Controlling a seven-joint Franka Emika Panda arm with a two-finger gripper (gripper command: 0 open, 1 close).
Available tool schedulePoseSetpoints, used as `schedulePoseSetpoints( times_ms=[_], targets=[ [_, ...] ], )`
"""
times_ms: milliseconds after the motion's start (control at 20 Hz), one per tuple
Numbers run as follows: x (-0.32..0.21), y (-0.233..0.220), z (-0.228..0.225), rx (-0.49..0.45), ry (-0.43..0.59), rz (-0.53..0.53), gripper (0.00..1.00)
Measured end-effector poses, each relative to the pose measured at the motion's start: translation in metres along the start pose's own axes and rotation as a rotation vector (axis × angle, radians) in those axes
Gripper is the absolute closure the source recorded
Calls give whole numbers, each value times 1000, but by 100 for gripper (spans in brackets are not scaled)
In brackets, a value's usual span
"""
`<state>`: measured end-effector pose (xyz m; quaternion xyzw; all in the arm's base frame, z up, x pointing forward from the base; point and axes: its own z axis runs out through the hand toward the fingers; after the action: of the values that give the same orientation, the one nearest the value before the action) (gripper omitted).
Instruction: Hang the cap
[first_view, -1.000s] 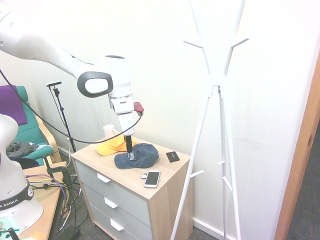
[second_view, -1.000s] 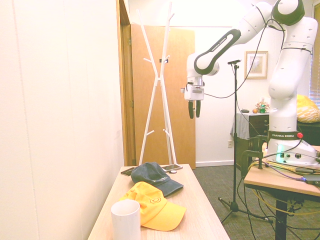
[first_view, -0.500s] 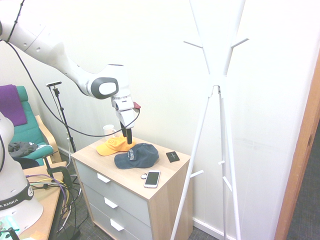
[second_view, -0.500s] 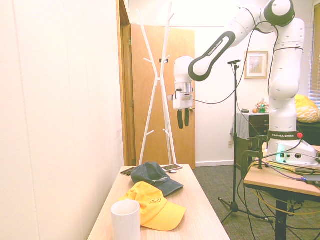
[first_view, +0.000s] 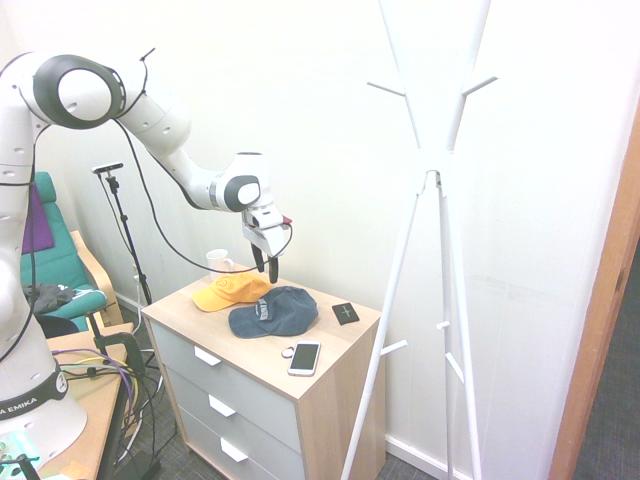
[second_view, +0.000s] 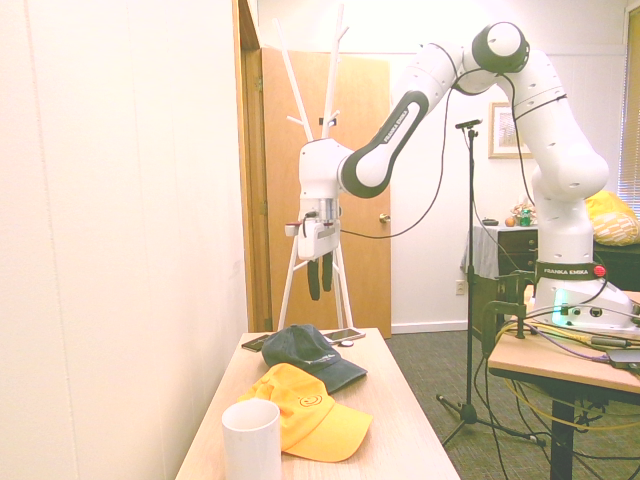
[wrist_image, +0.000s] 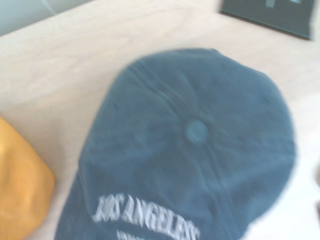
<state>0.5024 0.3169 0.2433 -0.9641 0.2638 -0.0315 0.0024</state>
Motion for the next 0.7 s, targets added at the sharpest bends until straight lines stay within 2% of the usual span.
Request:
schedulePoseSetpoints(
  times_ms=[300, 350, 700],
  targets=[
    [18, -13, 50, 0, 15, -11, 0],
    [20, -13, 56, -5, 12, -13, 100],
    [32, -11, 70, 7, 37, -42, 100]
  ],
)
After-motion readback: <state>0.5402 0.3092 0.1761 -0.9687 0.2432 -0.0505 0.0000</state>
